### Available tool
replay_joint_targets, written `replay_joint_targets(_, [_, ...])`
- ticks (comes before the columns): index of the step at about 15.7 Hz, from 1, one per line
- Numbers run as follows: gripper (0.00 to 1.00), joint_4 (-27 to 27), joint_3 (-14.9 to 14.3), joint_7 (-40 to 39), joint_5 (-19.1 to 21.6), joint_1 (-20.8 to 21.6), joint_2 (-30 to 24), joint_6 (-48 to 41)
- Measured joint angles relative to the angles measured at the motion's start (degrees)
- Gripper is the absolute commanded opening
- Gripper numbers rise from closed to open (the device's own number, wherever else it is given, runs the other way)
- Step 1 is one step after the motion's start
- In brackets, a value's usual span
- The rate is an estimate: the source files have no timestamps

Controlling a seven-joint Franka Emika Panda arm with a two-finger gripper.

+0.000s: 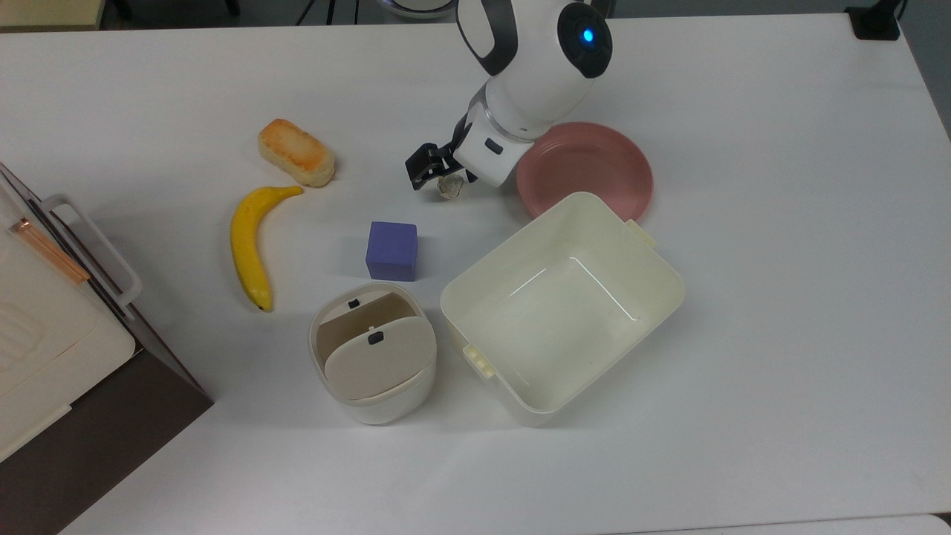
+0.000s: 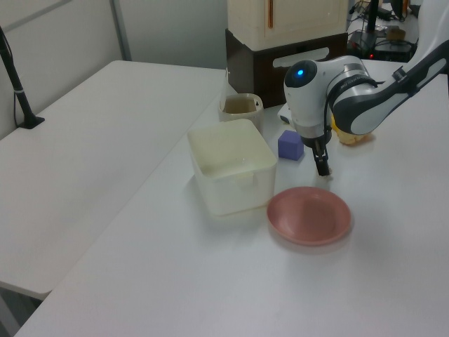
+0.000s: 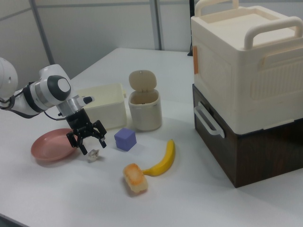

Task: Grab it up and put it in the trash
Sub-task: 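Lower the gripper, close it on the paper ball and lift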

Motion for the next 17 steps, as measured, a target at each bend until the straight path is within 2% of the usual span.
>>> replay_joint_targets(3, [0.88,0.07,0.04,0.00,0.00,0.01,0.41,0.00])
replay_joint_targets(5, [0.73,0.07,0.16,0.00,0.00,0.01,0.50,0.00])
replay_joint_targets(6, [0.57,0.07,0.23,-0.01,0.00,0.01,0.54,0.00])
replay_joint_targets(8, [0.50,0.07,0.32,-0.03,0.00,0.02,0.62,0.00])
replay_joint_targets(10, [0.34,0.05,0.38,-0.25,-0.15,0.02,0.70,0.00])
replay_joint_targets(12, [0.14,-0.15,0.56,-1.67,-0.75,0.02,0.81,0.00])
replay_joint_targets(15, [0.00,-0.23,0.84,-3.08,-1.13,0.02,0.98,0.00])
replay_joint_targets(17, [0.00,-0.23,0.84,-3.97,-1.15,0.02,0.98,0.00])
